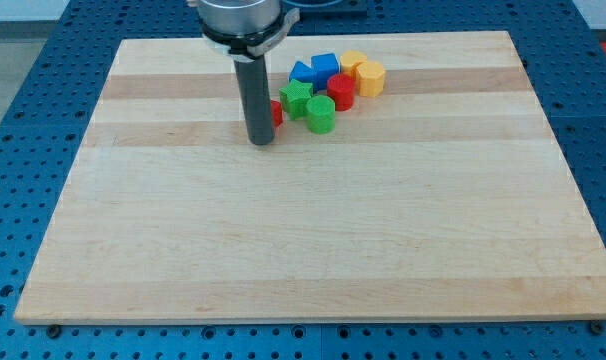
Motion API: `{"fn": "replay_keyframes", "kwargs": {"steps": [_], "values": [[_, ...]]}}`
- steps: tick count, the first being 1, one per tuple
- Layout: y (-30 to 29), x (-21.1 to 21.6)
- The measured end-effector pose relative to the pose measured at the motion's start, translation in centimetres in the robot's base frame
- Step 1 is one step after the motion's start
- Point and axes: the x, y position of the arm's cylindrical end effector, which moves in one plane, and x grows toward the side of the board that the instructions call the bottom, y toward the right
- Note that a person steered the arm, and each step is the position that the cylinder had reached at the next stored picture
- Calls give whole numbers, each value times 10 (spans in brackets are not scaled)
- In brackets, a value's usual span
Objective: Place the red star to the top left of the board
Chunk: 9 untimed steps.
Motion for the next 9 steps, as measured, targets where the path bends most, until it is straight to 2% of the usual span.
{"fn": "replay_keyframes", "kwargs": {"steps": [1,2,4,6,9], "values": [[35,0],[32,-9],[-27,-36],[-81,-39],[-131,-94]]}}
